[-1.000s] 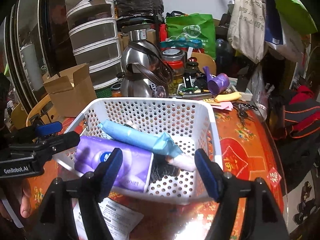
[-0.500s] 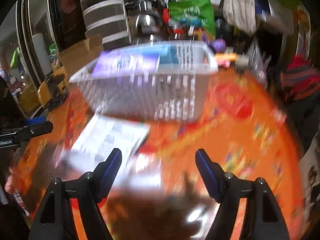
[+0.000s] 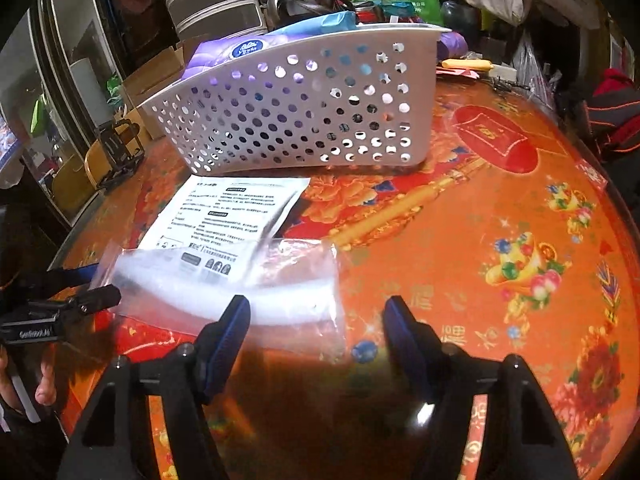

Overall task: Organize soft objects
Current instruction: 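Grasp the clear plastic bag with both grippers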

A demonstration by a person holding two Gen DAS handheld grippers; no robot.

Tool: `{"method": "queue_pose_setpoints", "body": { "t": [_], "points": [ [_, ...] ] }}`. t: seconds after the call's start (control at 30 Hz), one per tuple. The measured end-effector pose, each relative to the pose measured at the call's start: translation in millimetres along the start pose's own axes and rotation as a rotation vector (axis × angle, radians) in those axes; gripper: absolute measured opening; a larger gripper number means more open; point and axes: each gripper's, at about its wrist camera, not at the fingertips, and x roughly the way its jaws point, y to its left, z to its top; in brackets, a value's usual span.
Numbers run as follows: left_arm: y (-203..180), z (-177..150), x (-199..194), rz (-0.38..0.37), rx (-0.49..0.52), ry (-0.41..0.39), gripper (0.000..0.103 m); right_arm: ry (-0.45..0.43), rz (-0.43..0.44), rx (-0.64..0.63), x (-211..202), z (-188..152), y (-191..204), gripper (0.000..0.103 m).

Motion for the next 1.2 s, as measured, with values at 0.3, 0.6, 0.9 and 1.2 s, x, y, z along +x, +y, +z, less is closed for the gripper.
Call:
{"method": "queue_pose_setpoints", "body": {
  "t": [0.3, 0.6, 0.9, 1.2],
  "points": [
    [-10.9, -3.1, 3.3, 0.036, 0.042, -0.036, 0.079, 0.016, 0.007, -0.062, 5.7, 1.6, 16.6, 0.055],
    [-4.4, -1.1, 2.3, 0.023, 0.011, -0.053, 0.056, 0.012, -0.001, -0.050, 3.6, -1.2, 16.6, 0.030],
    [4.9, -1.1, -0.2, -0.021, -0.038, -0.066, 0.020, -0.005, 0.000, -0.069, -1.5, -4.7, 22.7, 0.015],
    [13.3, -6.2, -11.6, -0.066, -0.080, -0.118, 0.009, -0.097, -0.006, -0.103, -21.5, -10.6, 32.5, 0.009]
  ]
}}
